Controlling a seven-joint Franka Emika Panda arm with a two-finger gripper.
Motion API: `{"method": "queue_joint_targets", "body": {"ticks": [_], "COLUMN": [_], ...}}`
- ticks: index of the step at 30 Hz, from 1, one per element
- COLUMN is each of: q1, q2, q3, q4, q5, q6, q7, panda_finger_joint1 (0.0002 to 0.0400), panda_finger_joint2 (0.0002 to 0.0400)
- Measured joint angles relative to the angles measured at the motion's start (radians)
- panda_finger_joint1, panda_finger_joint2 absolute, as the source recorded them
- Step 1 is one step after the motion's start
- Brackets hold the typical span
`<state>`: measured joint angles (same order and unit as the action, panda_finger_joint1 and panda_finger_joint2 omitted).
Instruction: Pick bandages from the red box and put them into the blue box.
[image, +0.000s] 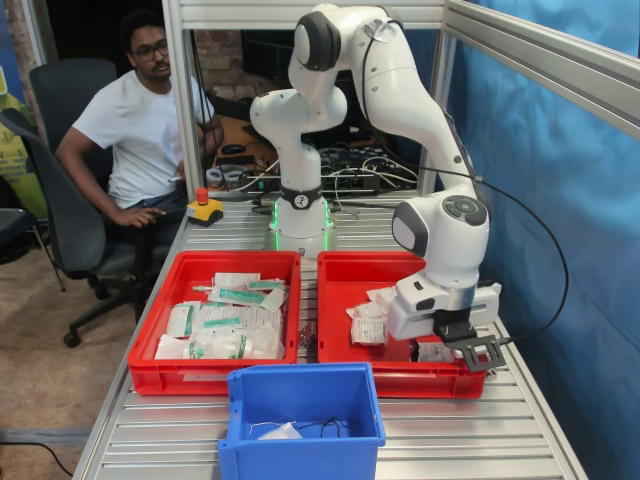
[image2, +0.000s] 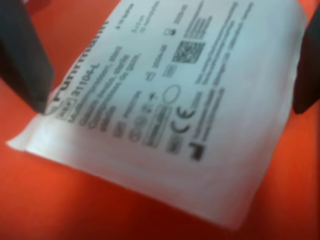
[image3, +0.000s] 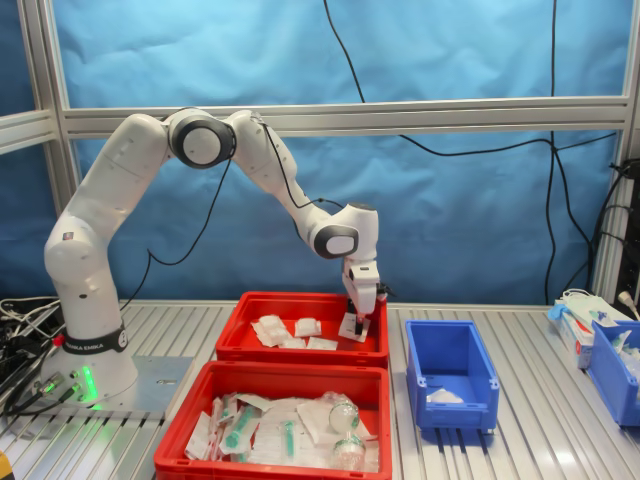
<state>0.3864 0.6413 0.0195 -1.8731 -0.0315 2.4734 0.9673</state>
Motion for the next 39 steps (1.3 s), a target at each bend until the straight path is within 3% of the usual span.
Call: {"method": "queue_joint_targets", "body": {"ticks": [30, 32, 33, 37, 38, 39], "q1": [0.004, 0.004, 0.004, 0.004, 0.004, 0.004], "q2": [0.016, 0.016, 0.016, 0.016, 0.016, 0.016], "q3": [-0.009, -0.009, -0.01, -0.01, -0.01, -0.011], "q4": [0.001, 0.001, 0.001, 0.001, 0.001, 0.001], "q5": [0.0, 0.0, 0.0, 0.0, 0.0, 0.0], "q6": [0.002, 0.002, 0.002, 0.002, 0.002, 0.002], "q7": [0.0, 0.0, 0.0, 0.0, 0.0, 0.0], "panda_finger_joint1": [0.04, 0.039, 0.0342, 0.0342, 0.0293, 0.0293], "panda_finger_joint2": [0.04, 0.039, 0.0342, 0.0342, 0.0293, 0.0293]}}
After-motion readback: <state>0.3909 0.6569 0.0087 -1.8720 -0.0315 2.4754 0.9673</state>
